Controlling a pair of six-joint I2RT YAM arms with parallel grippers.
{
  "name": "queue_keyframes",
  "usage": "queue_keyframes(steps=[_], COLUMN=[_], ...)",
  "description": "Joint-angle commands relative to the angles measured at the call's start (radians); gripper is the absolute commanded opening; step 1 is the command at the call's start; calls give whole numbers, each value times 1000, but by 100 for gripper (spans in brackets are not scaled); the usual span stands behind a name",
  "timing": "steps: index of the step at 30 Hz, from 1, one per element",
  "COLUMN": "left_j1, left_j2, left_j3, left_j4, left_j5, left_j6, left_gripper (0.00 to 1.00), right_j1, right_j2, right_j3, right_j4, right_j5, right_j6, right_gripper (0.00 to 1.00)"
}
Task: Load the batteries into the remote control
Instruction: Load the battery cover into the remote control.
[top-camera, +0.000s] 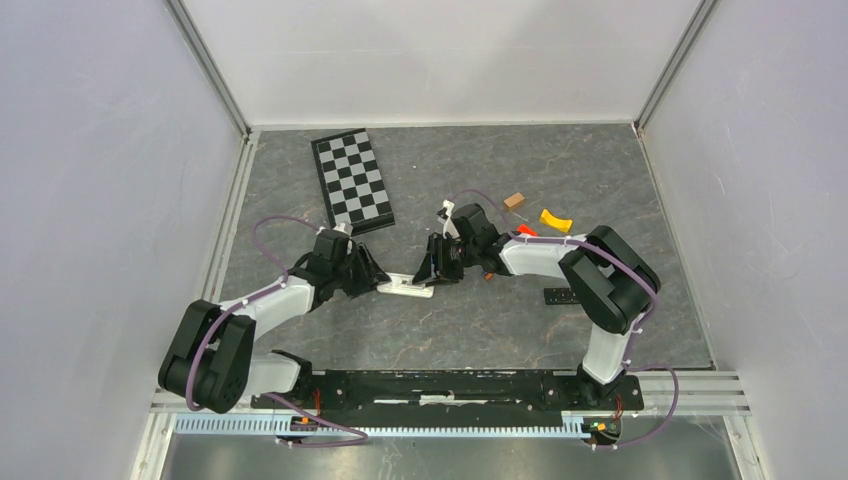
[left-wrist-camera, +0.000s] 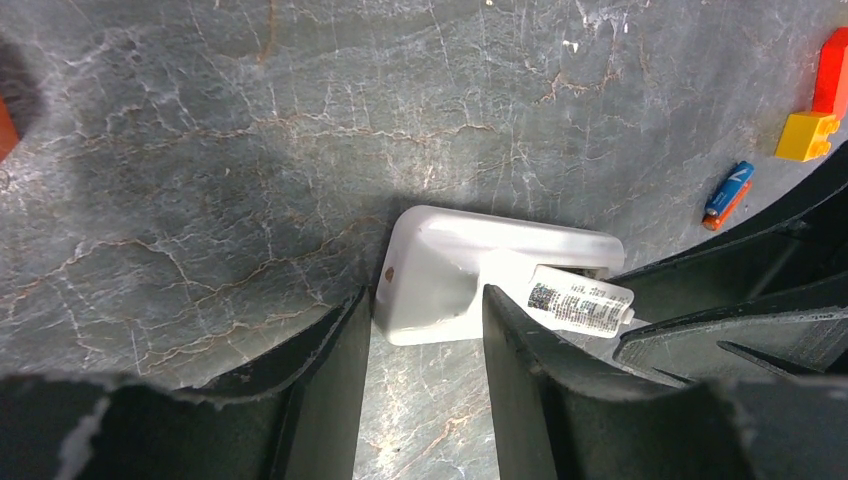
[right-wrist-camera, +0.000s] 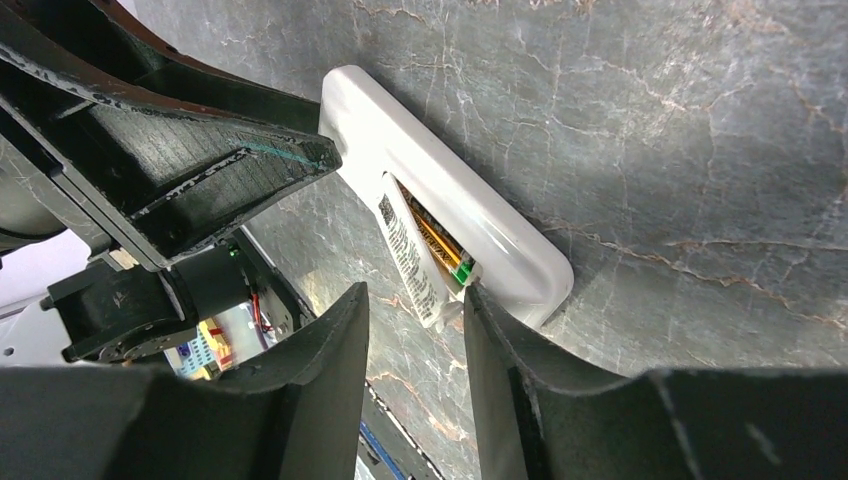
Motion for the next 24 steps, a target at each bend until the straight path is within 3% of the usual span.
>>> queue_keyframes(steps=[1, 11, 18, 24], left_j1=[-6, -6, -6, -6], left_j2=[-15, -33, -34, -35], left_j3=[12, 19, 21, 25], left_j4=[-18, -43, -51, -55], left_j5=[-22, -42, -48, -47], left_j6=[21, 25, 28, 30], left_gripper=[52, 53, 53, 53], right_j1=[-3, -3, -1, 16], right_j2=[-43, -95, -107, -87], right_j3=[19, 11, 3, 8], right_j4=[-38, -73, -55, -26], right_j5=[25, 77, 69, 42], right_j6=[-29, -72, -76, -75], right_gripper=[44, 44, 18, 14])
